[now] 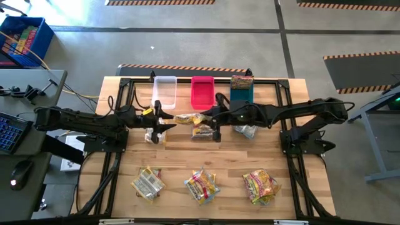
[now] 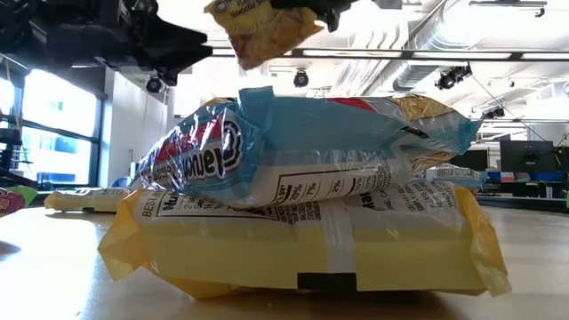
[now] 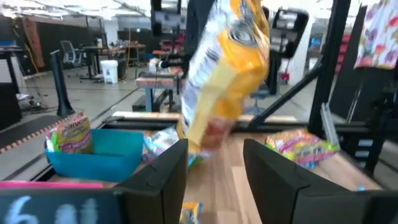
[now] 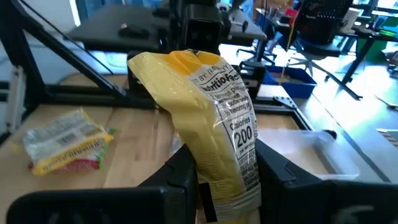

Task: Sort Maruchan noodles
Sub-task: Put the yellow noodle pack into the red bin

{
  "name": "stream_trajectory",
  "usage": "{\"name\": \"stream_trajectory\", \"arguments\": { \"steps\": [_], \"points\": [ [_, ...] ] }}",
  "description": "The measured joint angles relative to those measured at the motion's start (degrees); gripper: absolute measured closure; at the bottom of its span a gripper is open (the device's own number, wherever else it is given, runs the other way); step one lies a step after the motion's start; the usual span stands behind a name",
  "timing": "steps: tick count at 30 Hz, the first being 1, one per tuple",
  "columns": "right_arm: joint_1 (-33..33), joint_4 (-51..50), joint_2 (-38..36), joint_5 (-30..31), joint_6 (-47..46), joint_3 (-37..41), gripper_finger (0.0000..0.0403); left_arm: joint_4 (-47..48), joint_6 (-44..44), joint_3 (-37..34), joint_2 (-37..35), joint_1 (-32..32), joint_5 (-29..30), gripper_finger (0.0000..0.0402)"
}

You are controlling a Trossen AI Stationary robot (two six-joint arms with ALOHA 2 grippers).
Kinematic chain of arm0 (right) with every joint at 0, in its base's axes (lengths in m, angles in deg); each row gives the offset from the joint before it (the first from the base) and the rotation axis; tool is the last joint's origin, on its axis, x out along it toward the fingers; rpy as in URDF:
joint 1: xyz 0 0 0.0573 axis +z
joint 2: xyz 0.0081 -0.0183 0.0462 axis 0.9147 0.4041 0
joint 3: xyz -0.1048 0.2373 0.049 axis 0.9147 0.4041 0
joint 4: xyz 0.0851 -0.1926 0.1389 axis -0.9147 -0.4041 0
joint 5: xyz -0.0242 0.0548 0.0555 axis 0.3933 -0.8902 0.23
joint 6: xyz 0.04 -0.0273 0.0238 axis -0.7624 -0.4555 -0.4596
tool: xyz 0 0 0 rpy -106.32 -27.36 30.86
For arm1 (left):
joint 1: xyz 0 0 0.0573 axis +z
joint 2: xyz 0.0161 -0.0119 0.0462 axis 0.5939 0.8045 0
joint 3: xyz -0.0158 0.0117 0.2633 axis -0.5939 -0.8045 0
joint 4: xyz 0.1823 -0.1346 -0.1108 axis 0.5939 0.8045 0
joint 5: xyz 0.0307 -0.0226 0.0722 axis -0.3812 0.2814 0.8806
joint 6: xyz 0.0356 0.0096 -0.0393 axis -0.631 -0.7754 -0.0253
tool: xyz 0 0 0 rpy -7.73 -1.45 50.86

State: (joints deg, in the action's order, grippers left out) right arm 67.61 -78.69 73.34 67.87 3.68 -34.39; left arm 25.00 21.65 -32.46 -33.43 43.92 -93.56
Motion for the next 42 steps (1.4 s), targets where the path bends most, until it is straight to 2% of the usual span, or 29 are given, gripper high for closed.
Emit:
{"name": "stream_trajectory", "arguments": {
  "steps": [4, 7, 14, 29, 36, 42],
  "points": [
    [-0.01, 5.56, 3.02, -2.32, -1.33, 0.00, 0.0323, -2.13, 0.79, 0.00, -0.27, -0.76, -2.70, 0.0249],
    [0.16, 11.20, 4.92, -3.07, -1.55, 0.00, 0.0323, -2.19, 1.21, 0.00, -0.22, -1.69, -2.77, 0.0249],
    [0.25, 16.36, 7.75, -3.16, -2.85, 0.00, 0.0323, -3.44, 1.13, -0.04, -0.24, -3.56, -1.82, 0.0249],
    [0.05, 17.15, 8.16, -2.94, -3.06, -0.04, 0.0323, -5.01, 1.66, -0.11, -0.20, -3.50, -0.81, 0.0250],
    [0.06, 17.14, 8.23, -3.09, -2.39, -0.05, 0.0322, -6.30, 4.33, -0.09, -0.18, -3.80, -0.97, 0.0213],
    [-0.10, 16.99, 8.36, -3.13, -1.97, -0.11, 0.0322, -6.80, 1.62, -0.06, -0.15, -3.83, -1.68, 0.0189]
  ]
}}
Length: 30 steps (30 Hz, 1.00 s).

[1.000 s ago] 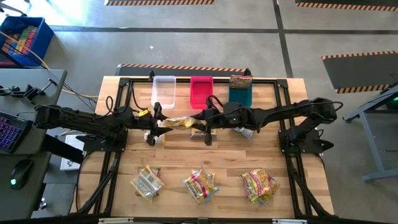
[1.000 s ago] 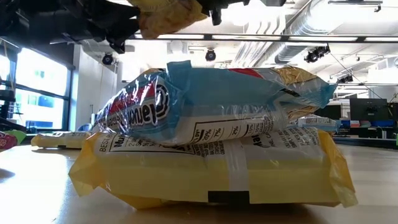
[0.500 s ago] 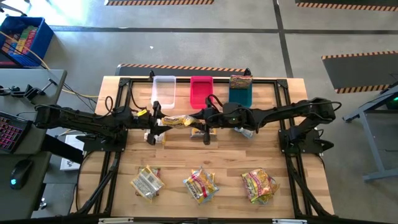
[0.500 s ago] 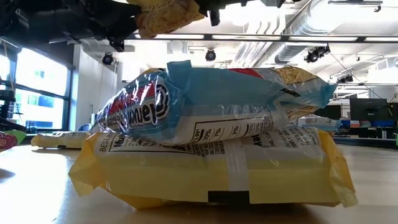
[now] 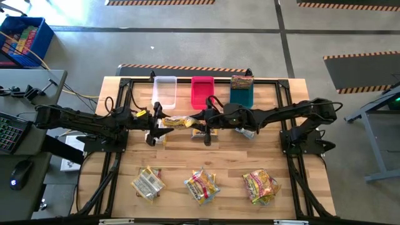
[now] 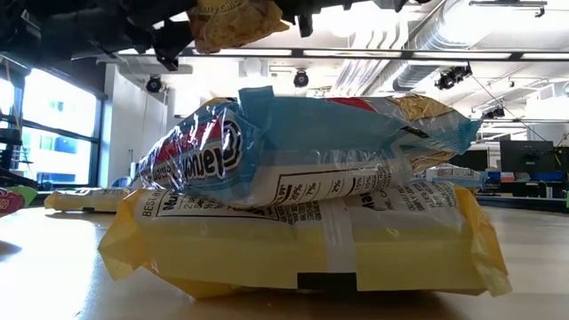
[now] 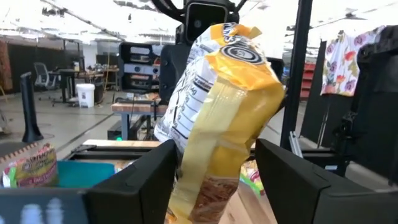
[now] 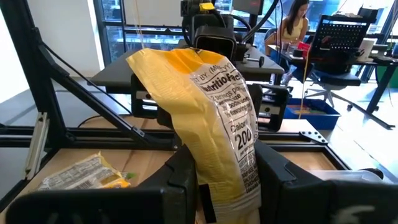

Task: Sort Maruchan noodles
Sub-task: Put the yellow noodle pack into the red bin

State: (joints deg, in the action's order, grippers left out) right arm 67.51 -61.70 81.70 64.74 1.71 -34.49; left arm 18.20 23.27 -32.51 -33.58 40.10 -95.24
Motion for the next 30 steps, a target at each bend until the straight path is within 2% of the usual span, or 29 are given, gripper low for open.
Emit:
{"name": "stream_trajectory", "arguments": {
  "steps": [5, 12, 17, 21, 24, 27, 30],
  "points": [
    [-0.57, -0.02, 0.02, -0.69, -0.20, 0.00, 0.0322, -0.05, -0.97, 0.06, 0.00, 0.07, 0.29, 0.0203],
    [-0.57, 0.01, 0.00, -1.30, -1.57, 0.00, 0.0313, 0.03, -3.34, 0.10, -0.02, 0.07, 0.53, 0.0282],
    [-0.64, -3.98, -0.37, 1.67, -0.54, 0.09, 0.0267, 0.25, -3.56, 0.22, -0.02, 0.01, 0.19, 0.0328],
    [-0.63, -12.78, -2.83, 11.30, 1.00, 0.11, 0.0212, 1.25, -4.47, 0.24, -0.05, 0.02, 0.26, 0.0348],
    [-0.70, -20.36, -5.52, 17.06, 1.09, 0.11, 0.0175, 4.19, -5.45, 0.26, -0.07, 0.04, 3.25, 0.0364],
    [-0.76, -26.90, -7.45, 16.49, 1.11, -2.45, 0.0153, 6.70, -6.33, 0.23, -0.04, 0.10, 5.49, 0.0380],
    [-1.25, -31.91, -7.57, 12.20, 1.94, -7.44, 0.0147, 7.35, -6.45, 0.23, -0.04, 0.30, 5.81, 0.0393]
  ]
}}
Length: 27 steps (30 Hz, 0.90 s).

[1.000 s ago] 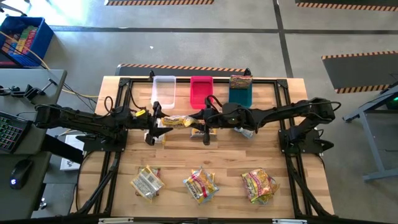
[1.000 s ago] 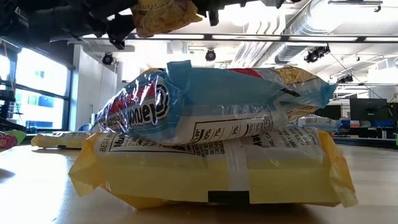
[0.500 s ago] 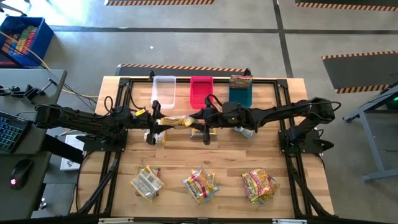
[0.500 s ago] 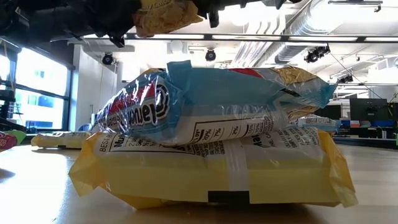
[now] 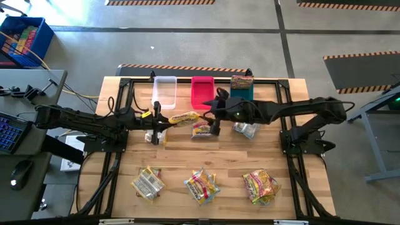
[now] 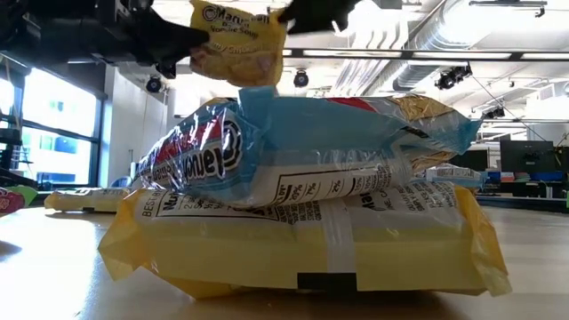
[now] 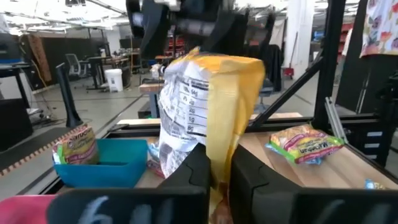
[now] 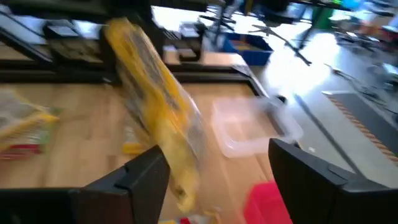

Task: Sort Maruchan noodles
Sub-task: Put the yellow noodle pack into the red bin

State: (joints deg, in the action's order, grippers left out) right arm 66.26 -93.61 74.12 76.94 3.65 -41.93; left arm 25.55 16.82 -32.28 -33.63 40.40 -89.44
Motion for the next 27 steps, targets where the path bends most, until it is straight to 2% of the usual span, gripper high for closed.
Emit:
{"name": "stream_trajectory", "arguments": {
  "steps": [8, 13, 22, 27],
  "points": [
    [-3.12, -13.63, 5.67, -9.94, 1.07, -15.08, 0.0147, 0.08, 0.00, 0.00, 0.00, 1.07, 0.26, 0.0397],
    [-4.25, -21.89, 12.82, -14.96, 1.26, -23.60, 0.0147, 0.12, 0.50, -0.04, 0.00, 2.18, 0.28, 0.0397],
    [-4.94, -34.25, 25.05, -15.10, 5.56, -39.56, 0.0146, 0.68, 0.59, -0.11, 0.13, 2.45, 0.26, 0.0398],
    [-5.93, -39.92, 29.70, -18.99, 6.48, -45.19, 0.0146, 1.16, 0.74, 0.01, 0.13, 2.45, 0.26, 0.0398]
  ]
}}
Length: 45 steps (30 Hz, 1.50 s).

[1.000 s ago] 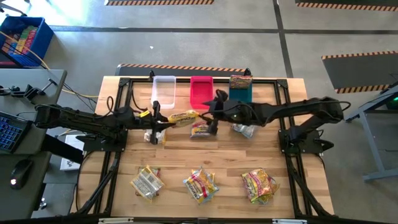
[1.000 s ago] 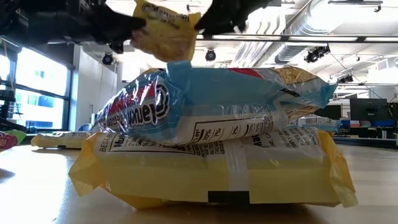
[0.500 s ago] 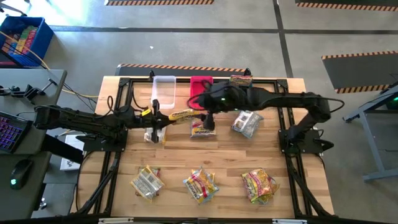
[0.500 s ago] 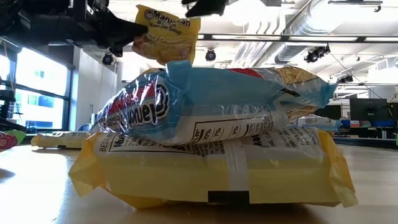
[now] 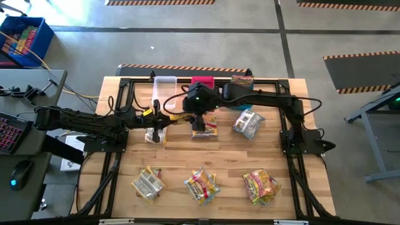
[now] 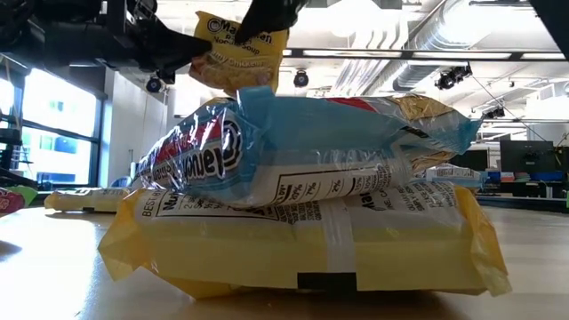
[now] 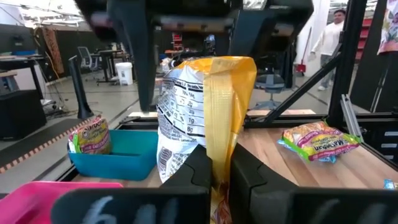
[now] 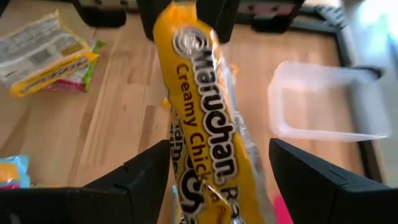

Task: Sort Maruchan noodles
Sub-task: Put the yellow noodle pack into the red bin

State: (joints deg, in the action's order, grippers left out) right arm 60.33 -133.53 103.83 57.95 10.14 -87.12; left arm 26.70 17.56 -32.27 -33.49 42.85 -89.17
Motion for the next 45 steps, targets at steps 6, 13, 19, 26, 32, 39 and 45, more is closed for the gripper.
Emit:
{"name": "stream_trajectory", "arguments": {
  "steps": [6, 13, 19, 26, 32, 39, 45],
  "points": [
    [-0.30, -1.33, 1.32, -0.89, -0.51, -0.91, 0.0162, 0.78, 1.23, 0.65, 0.04, 0.00, 0.35, 0.0398],
    [-0.32, -0.90, 1.39, -0.91, -0.86, -0.83, 0.0243, 1.23, 1.56, 0.65, 0.04, 0.02, 1.72, 0.0398],
    [-0.51, -1.18, 1.39, -0.73, 0.55, -0.96, 0.0296, 1.32, 4.42, 0.65, 0.04, 0.00, 3.41, 0.0381],
    [-1.94, -6.88, 1.42, 2.29, 5.66, -5.30, 0.0299, 2.55, 4.35, 0.73, 0.00, 0.73, 7.67, 0.0325],
    [-8.67, -10.64, 1.37, 2.17, 11.04, -7.35, 0.0309, 5.30, 3.74, 0.76, 0.00, 3.76, 6.19, 0.0310],
    [-20.77, -11.70, 3.89, -3.71, 17.05, -7.35, 0.0311, 5.26, 4.22, 0.76, 0.00, 6.55, 0.18, 0.0348],
    [-28.98, -11.07, 9.61, -9.79, 20.46, -7.32, 0.0311, 6.34, 4.25, 0.73, 0.04, 7.37, -2.45, 0.0394]
  ]
}}
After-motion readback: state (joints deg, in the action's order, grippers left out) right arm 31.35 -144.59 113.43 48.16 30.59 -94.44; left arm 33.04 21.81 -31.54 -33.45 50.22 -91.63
